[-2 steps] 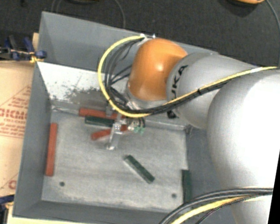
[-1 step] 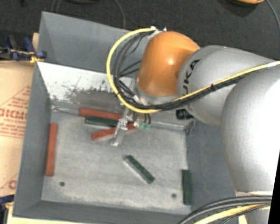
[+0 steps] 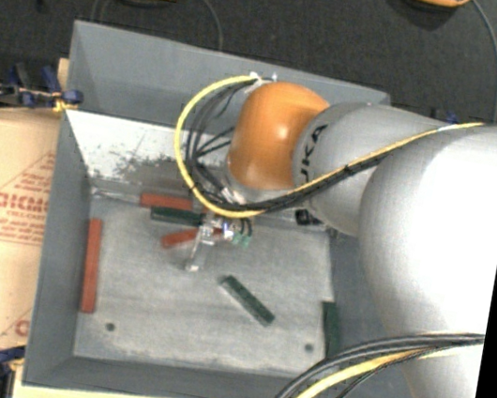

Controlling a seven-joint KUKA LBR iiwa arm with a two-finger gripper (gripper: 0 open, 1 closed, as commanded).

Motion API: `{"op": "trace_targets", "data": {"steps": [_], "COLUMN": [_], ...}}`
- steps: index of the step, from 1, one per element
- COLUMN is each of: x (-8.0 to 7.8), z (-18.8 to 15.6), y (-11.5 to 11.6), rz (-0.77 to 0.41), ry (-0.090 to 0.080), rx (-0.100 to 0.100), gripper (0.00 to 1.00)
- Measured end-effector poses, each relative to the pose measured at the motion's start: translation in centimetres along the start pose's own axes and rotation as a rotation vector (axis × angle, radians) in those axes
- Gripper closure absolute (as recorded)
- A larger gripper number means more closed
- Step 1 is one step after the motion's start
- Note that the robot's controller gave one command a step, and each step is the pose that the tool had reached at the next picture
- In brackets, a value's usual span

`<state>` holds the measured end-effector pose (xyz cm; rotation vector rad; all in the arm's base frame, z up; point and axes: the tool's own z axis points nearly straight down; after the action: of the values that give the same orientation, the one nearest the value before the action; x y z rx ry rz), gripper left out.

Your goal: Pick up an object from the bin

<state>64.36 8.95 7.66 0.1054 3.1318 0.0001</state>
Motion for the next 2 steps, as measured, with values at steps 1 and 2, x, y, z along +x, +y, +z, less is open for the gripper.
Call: {"op": "trace_targets", "data": {"steps": [1, 2], "x": [0.04, 0.17], "z": [0.34, 0.13], "y": [0.33, 0.36], "rz": [0.085, 0.097], "ry": [-0.021, -0.020], "rx": [-0.006, -0.006], "gripper": [1.00, 1.00]}}
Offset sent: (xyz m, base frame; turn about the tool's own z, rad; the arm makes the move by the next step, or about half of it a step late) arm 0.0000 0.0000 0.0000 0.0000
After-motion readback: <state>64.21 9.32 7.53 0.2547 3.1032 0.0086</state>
